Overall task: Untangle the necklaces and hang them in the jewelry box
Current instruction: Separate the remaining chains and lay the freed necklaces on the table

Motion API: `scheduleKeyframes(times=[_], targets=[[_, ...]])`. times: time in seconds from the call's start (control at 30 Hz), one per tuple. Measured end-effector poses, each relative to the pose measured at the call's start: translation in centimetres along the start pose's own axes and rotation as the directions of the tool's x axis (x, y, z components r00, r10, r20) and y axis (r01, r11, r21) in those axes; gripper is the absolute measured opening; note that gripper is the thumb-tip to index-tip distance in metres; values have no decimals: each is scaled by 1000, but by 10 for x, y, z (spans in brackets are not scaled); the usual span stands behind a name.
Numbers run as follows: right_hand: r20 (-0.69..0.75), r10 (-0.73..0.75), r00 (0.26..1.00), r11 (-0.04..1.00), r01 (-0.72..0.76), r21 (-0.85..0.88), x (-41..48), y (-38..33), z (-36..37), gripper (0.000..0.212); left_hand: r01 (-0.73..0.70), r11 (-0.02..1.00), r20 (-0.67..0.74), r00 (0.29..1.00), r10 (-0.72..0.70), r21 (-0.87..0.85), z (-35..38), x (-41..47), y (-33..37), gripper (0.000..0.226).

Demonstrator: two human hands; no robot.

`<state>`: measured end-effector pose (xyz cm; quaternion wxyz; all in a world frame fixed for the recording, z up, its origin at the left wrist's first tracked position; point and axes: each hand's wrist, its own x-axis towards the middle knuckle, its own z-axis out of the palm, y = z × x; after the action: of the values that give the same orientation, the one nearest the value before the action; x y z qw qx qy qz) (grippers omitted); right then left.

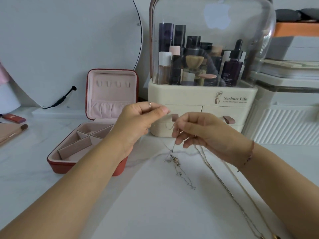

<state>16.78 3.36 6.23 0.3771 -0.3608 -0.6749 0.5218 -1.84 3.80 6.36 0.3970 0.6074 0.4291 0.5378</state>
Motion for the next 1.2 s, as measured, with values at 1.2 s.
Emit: scheduleKeyframes(times=[1.2], targets=[[97,176,980,970,-156,-187,1,11,9,26,102,992,216,973,-83,-77,2,-3,-1,23]])
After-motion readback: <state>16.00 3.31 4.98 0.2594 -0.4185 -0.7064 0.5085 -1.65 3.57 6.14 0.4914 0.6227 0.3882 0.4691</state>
